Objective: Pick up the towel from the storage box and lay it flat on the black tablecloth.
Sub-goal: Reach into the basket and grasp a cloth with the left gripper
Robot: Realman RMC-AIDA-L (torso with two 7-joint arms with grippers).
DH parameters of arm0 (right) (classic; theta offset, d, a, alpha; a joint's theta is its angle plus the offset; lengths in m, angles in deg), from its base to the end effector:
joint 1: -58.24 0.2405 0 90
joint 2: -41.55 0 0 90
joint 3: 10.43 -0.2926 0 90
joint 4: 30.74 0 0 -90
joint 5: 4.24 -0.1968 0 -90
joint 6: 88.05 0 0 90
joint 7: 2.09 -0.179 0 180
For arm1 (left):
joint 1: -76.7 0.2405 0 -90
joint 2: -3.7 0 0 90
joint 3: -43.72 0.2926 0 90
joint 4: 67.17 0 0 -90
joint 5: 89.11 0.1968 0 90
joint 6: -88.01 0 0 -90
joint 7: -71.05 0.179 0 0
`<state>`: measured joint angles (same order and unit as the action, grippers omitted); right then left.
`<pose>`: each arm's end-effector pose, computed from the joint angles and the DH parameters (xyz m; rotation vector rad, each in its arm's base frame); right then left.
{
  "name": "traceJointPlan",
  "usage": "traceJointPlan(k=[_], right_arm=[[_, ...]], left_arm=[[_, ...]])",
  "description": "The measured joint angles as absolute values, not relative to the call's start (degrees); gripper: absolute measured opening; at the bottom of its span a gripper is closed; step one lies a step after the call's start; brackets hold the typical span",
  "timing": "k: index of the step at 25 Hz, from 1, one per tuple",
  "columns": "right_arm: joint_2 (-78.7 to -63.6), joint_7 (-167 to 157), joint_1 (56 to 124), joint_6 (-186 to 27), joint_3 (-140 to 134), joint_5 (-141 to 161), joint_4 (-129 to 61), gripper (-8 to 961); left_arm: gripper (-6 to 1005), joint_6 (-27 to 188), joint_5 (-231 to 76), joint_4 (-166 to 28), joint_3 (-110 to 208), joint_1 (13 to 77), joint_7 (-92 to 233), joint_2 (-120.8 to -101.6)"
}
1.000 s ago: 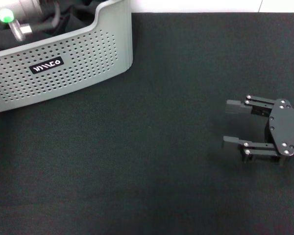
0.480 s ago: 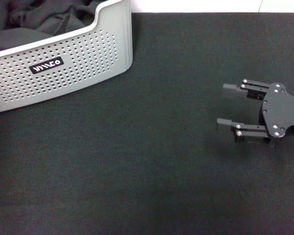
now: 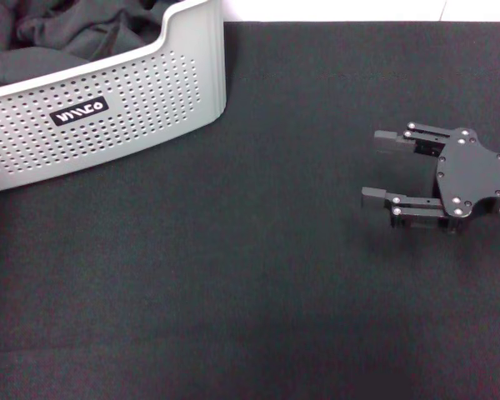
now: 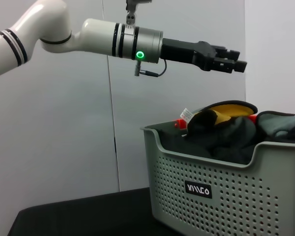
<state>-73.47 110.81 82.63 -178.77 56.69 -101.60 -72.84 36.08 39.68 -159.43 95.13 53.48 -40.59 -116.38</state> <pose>0.2224 0.3258 -0.0341 -2.7537 0.1396 0.9741 -0.2202 0.4330 0.1490 -1.8662 -0.2935 -0.2317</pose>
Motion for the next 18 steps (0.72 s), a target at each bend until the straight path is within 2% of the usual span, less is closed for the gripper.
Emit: traceJointPlan(k=[18], right_arm=[[-73.67,110.93,82.77,-178.13,56.94,-101.23,-72.84,689]], left_arm=[[647,49.86,61.13,-150.43,102.55,52.20,-49.76,-116.45]])
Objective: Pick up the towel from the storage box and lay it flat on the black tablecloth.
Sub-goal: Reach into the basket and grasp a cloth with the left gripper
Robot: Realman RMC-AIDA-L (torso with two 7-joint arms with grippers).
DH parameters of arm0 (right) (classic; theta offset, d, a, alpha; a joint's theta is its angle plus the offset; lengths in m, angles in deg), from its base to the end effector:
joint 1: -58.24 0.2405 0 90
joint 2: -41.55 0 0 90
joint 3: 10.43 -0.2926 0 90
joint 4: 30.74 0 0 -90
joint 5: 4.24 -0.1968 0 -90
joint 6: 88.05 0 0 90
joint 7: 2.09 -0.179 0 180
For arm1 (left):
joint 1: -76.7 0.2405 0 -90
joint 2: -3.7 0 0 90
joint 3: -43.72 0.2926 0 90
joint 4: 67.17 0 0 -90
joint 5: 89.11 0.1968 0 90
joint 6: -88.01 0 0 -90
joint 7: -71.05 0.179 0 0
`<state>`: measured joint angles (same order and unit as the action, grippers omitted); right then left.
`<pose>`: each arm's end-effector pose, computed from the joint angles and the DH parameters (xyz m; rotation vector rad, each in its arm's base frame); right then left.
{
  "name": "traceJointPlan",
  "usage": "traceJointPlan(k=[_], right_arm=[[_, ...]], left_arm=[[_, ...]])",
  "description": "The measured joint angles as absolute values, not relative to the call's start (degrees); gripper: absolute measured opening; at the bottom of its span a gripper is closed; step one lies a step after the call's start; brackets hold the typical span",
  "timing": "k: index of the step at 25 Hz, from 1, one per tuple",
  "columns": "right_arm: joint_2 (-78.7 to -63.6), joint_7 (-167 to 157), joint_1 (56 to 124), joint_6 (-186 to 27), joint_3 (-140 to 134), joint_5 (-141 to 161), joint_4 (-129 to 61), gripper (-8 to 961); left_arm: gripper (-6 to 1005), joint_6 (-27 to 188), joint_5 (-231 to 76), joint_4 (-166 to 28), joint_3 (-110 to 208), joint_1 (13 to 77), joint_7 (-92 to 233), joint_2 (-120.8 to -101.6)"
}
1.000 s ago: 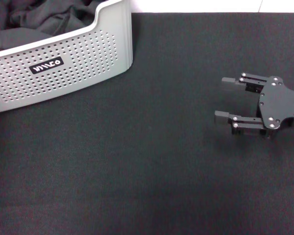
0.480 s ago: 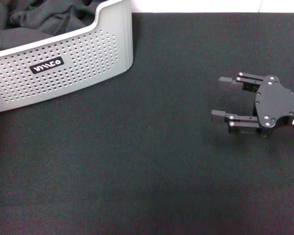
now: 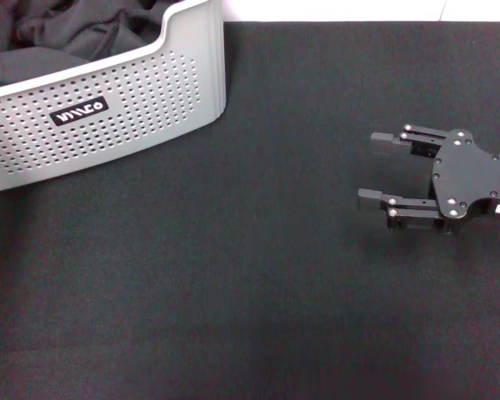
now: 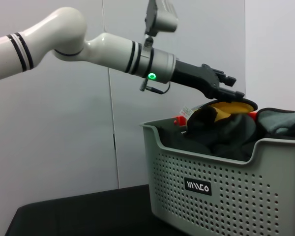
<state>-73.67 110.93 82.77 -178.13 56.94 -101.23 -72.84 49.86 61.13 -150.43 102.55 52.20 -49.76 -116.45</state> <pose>0.2222 0.3267 -0.0370 -2.7569 0.1389 0.9612 -0.2649 0.4565 0.1301 -1.7602 -0.3374 0.0561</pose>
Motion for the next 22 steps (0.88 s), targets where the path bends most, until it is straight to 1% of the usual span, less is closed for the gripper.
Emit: traceJointPlan(k=[5,20,22], right_arm=[[-73.67,110.93,82.76,-178.24,56.99,-101.23,-72.66,685],[-73.66,110.93,82.70,-179.30,57.27,-101.26,-71.55,673],[-73.67,110.93,82.71,-179.62,57.27,-101.25,-71.53,671]], left_arm=[[633,51.99,66.29,-147.49,102.73,51.03,-53.12,-116.34],[591,53.94,67.21,-145.20,101.53,51.47,-53.67,-116.25],[510,55.19,67.23,-144.14,101.69,51.45,-53.53,-116.26]])
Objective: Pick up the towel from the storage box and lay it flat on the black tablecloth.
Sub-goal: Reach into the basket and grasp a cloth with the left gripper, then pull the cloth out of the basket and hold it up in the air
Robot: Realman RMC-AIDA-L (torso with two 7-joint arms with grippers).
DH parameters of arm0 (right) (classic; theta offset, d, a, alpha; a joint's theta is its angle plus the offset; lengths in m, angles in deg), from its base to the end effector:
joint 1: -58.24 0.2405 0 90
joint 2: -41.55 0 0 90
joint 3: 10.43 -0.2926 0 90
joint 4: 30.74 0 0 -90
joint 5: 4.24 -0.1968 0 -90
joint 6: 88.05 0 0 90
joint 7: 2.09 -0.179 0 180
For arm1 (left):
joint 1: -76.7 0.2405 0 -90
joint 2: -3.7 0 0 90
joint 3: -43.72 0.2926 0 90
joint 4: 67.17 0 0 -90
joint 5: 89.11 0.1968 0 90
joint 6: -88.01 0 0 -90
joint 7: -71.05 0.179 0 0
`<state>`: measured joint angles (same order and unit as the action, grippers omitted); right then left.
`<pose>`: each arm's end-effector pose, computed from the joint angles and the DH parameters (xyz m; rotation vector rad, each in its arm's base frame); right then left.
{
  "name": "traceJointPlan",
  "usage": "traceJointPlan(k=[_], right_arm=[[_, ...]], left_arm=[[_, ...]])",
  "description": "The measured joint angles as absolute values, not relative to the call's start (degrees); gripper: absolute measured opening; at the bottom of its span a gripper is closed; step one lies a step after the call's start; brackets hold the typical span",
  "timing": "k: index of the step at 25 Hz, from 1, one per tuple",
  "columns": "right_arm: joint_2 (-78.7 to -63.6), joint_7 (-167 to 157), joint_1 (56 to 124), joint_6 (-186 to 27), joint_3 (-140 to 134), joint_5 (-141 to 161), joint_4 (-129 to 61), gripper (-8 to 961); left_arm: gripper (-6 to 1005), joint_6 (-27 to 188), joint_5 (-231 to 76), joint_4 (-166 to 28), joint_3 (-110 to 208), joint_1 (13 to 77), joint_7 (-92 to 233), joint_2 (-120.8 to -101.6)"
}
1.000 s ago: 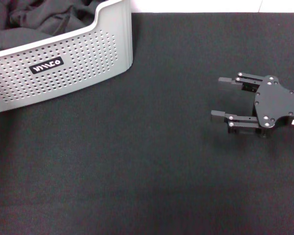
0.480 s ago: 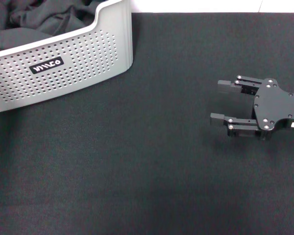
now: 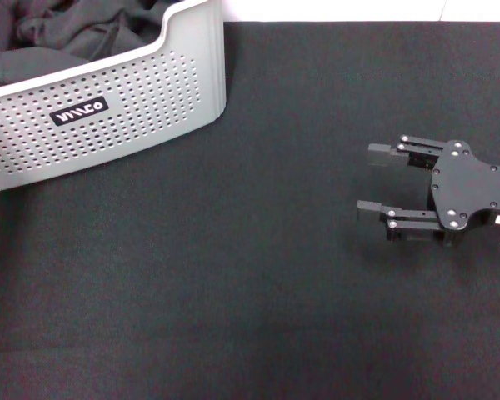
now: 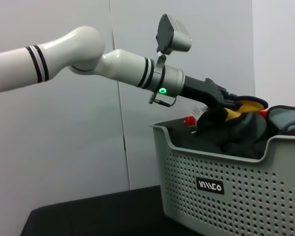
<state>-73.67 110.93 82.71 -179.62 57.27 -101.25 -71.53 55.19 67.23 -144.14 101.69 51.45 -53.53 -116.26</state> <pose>0.2237 0.3201 -0.0399 -2.7809 0.1600 0.9854 -0.2959 0.4607 0.1297 -1.6978 -0.4010 0.1271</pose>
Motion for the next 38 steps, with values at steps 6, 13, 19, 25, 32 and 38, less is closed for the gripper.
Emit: traceJointPlan(k=[6,13,19,25,32,38], right_arm=[[-73.67,110.85,82.75,-180.32,57.25,-101.25,-71.51,666],[-73.76,110.84,82.34,-180.63,57.25,-101.27,-71.42,661],[-73.76,110.73,82.13,-180.97,57.24,-101.60,-71.38,656],[-73.76,110.83,81.89,-181.49,56.85,-101.69,-70.82,651],[-73.76,110.92,81.48,-182.45,56.60,-101.70,-70.73,645],[-73.74,110.93,81.68,-183.84,56.43,-102.21,-71.34,640]], left_arm=[[270,58.16,66.58,-143.47,102.12,51.67,-53.70,-116.47],[43,62.29,57.40,-144.33,104.74,53.77,-54.03,-116.57],[16,60.74,43.63,-151.14,109.68,58.79,-53.01,-116.29],[15,51.60,26.77,-162.74,113.80,65.38,-47.69,-116.20],[15,23.42,-3.45,-165.05,105.83,66.50,-36.68,-116.13],[14,-4.24,-26.90,-152.81,94.16,62.44,-36.96,-115.81]])
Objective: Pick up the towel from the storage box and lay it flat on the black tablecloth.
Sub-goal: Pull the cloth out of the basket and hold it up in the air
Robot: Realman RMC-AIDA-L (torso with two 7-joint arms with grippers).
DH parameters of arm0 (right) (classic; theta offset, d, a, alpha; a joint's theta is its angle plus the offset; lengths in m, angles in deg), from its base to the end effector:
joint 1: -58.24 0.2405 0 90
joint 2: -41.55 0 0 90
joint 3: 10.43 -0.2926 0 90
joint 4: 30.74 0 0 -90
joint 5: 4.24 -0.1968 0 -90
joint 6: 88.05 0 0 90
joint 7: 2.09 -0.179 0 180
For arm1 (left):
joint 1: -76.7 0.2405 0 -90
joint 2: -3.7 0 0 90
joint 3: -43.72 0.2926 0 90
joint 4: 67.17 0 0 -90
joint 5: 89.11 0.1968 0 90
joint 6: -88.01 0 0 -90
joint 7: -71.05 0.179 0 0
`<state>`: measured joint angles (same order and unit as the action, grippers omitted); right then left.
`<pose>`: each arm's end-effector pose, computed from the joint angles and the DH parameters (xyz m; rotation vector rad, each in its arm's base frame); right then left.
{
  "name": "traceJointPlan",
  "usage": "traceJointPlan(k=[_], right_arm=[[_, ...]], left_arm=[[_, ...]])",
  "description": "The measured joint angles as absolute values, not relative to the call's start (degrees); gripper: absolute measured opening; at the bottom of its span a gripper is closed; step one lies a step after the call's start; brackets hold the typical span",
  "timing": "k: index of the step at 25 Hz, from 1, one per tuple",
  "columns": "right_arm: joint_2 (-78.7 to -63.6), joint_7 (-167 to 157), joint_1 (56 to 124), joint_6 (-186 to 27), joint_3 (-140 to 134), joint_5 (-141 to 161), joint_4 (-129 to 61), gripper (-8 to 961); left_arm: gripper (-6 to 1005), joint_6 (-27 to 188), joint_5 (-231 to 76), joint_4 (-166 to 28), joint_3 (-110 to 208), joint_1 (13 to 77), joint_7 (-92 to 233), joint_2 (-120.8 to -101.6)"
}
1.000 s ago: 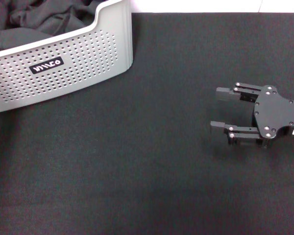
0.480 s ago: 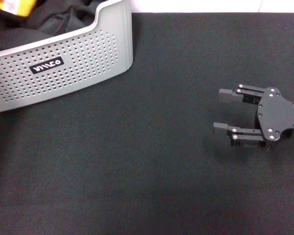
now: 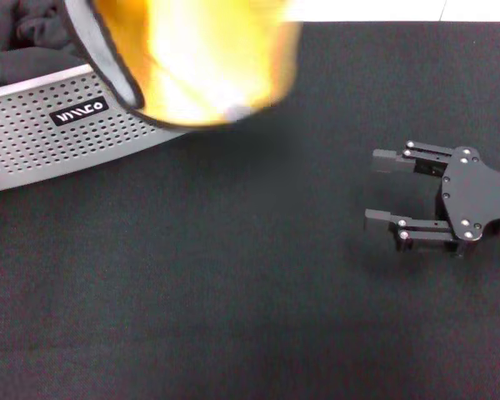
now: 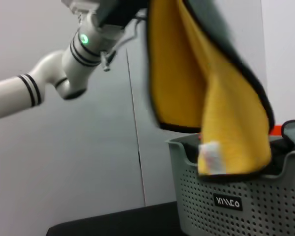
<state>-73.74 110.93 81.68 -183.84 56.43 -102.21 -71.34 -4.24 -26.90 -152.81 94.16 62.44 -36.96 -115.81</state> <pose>0.2222 0.3073 -0.0343 -2.7888 0.1566 1.0700 -0.1281 0.2921 0.1325 -2.3283 -0.1661 -1.5087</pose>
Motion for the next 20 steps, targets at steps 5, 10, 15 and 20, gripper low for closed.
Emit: traceJointPlan(k=[5,10,15,20], right_arm=[[-73.68,110.93,81.69,-184.06,55.93,-102.53,-71.37,636],[-73.67,110.93,81.80,-184.56,55.89,-103.01,-71.42,632],[-73.63,110.93,81.74,-185.85,55.54,-104.63,-71.48,628],[-73.59,110.47,81.58,-187.47,54.94,-106.94,-73.01,623]], left_arm=[[14,-14.04,-38.95,-138.30,90.66,59.38,-41.73,-113.39],[15,-15.22,-35.11,-130.67,91.05,58.62,-40.14,-112.84],[19,-15.44,-26.89,-125.98,91.53,58.66,-33.74,-115.96],[32,-15.43,-24.25,-120.36,96.81,58.41,-27.49,-115.96]])
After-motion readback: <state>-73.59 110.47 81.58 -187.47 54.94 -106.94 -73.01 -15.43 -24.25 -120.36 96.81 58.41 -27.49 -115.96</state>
